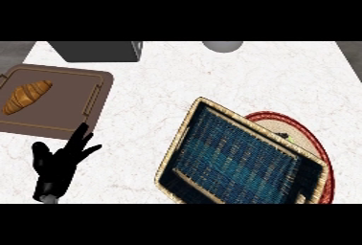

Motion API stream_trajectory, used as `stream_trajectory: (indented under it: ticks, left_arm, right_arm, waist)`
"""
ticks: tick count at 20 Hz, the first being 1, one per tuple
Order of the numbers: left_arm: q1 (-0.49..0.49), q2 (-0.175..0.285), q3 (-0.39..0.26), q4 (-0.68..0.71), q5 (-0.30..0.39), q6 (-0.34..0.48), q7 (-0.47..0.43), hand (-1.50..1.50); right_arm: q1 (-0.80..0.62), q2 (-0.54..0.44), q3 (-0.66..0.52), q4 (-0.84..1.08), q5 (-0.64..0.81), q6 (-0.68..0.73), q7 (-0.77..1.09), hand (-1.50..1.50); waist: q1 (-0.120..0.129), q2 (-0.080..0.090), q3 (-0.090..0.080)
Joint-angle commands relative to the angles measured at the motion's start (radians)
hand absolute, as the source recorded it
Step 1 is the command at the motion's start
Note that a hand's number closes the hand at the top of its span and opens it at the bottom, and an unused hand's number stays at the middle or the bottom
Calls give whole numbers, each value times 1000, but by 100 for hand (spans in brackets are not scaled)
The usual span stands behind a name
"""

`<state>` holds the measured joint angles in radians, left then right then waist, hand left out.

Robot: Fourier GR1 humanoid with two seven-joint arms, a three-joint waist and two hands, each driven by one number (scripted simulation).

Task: Pick the tomato from the placemat and place it in the basket

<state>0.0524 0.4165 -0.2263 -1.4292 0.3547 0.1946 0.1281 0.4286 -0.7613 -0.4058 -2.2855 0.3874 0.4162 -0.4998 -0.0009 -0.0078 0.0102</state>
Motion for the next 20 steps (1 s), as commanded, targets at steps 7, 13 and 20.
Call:
stream_trajectory:
  ticks: [7, 13, 20]
  left_arm:
    - [76, -47, -55, 68, -51, 8, 24, 0]
    - [48, -66, -47, 88, -67, 21, 43, 0]
    - [48, -54, -23, 58, -69, 12, 80, 0]
  right_arm:
    - [-55, 118, 269, 33, 288, -99, 87, -150]
    - [-183, 135, 340, 256, 373, -160, 14, -150]
    - [-236, 214, 412, 263, 427, -171, 50, -150]
  waist:
    - [9, 10, -10]
    - [16, 14, -9]
    - [5, 10, -10]
